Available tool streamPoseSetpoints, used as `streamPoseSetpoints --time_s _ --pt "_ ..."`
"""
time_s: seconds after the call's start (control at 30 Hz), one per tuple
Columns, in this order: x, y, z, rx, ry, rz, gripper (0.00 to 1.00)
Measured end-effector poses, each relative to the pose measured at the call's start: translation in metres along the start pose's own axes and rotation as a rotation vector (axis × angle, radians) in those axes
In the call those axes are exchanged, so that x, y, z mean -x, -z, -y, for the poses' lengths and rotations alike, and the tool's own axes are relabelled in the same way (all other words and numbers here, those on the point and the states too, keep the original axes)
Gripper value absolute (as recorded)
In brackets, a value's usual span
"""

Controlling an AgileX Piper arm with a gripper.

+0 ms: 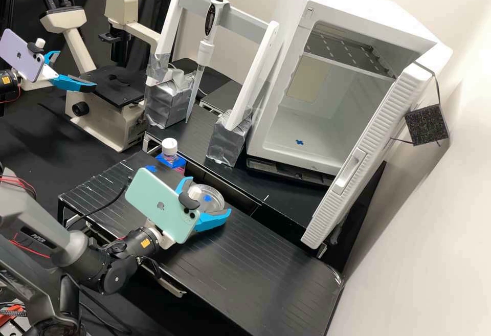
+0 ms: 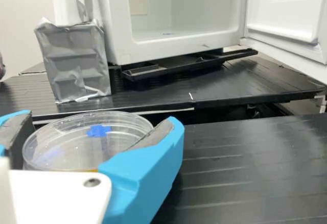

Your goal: Move the petri dish to the incubator

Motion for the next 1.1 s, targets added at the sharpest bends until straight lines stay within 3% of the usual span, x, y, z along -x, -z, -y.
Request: streamPoseSetpoints --time_s 0.17,0.27,0.7,1.1 --pt "-0.008 0.005 0.007 0.064 -0.002 -0.027 0.0" --pt "-0.014 0.002 0.011 0.086 -0.006 -0.003 0.0" --pt "-0.018 -0.003 0.012 0.105 -0.011 -0.001 0.0" --pt "-0.008 -0.002 0.004 0.079 -0.001 -0.021 0.0"
